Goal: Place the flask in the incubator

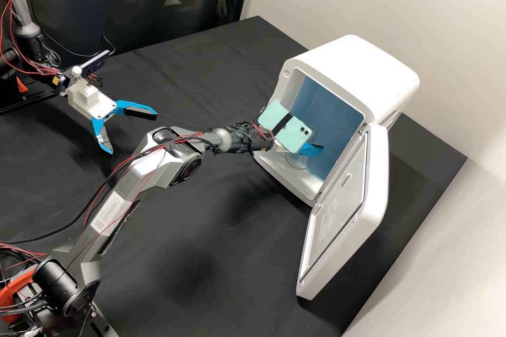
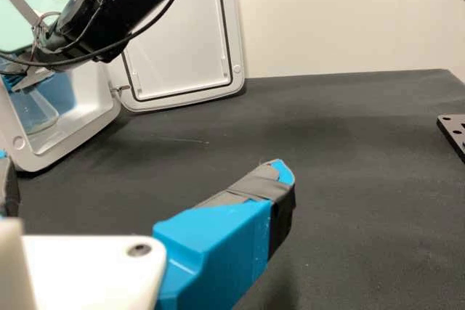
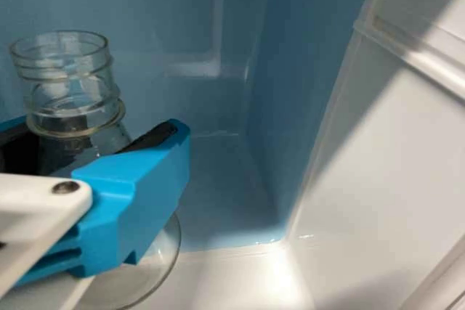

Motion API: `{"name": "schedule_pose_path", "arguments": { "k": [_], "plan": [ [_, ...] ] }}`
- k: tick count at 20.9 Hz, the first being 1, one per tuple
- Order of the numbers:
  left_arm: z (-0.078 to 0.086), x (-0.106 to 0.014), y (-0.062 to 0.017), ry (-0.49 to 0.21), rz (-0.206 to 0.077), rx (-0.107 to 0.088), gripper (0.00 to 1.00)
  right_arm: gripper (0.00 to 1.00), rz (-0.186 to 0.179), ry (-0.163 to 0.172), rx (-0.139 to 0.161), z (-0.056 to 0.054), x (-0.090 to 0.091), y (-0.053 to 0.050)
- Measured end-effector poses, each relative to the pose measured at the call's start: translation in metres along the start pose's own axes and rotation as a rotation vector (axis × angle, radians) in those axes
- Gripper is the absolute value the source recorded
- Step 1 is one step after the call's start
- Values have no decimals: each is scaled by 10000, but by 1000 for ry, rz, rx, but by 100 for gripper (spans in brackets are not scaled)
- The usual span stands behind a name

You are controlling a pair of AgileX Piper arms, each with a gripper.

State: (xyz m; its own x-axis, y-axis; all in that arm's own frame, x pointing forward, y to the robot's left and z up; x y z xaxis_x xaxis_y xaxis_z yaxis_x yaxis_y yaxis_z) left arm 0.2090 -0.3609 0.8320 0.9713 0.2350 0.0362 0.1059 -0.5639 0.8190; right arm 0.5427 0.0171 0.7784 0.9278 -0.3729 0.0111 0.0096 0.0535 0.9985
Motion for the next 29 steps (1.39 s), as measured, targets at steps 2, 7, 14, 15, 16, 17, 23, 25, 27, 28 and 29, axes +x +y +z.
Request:
{"name": "schedule_pose_path", "arguments": {
  "k": [2, 7, 14, 15, 16, 17, 23, 25, 27, 28, 29],
  "plan": [
    [3, 0, 0, -1, 0, 0, 100, 0, 3, -2, -3, 8, 7, -7],
    [24, 3, -3, -11, -2, 2, 100, 100, 11, -8, -22, 27, 17, -19],
    [23, 3, -3, -9, -1, 1, 100, 100, 11, -24, -57, 53, 25, -34],
    [23, 3, -3, -9, -1, 1, 100, 100, 10, -26, -60, 58, 27, -39],
    [23, 3, -3, -9, -1, 1, 100, 100, 9, -27, -66, 62, 29, -44],
    [23, 3, -3, -9, -1, 1, 100, 100, 7, -29, -68, 70, 33, -54],
    [23, 3, -3, -9, -1, 1, 100, 100, 3, -35, -78, 102, 50, -79],
    [23, 3, -3, -9, -1, 1, 100, 100, 3, -35, -78, 102, 50, -79],
    [23, 3, -3, -9, -1, 1, 100, 100, 3, -35, -79, 102, 50, -79],
    [23, 3, -3, -9, -1, 1, 100, 100, 3, -35, -79, 102, 50, -79],
    [23, 3, -3, -9, -1, 1, 100, 100, 4, -37, -78, 110, 53, -72]
  ]
}}
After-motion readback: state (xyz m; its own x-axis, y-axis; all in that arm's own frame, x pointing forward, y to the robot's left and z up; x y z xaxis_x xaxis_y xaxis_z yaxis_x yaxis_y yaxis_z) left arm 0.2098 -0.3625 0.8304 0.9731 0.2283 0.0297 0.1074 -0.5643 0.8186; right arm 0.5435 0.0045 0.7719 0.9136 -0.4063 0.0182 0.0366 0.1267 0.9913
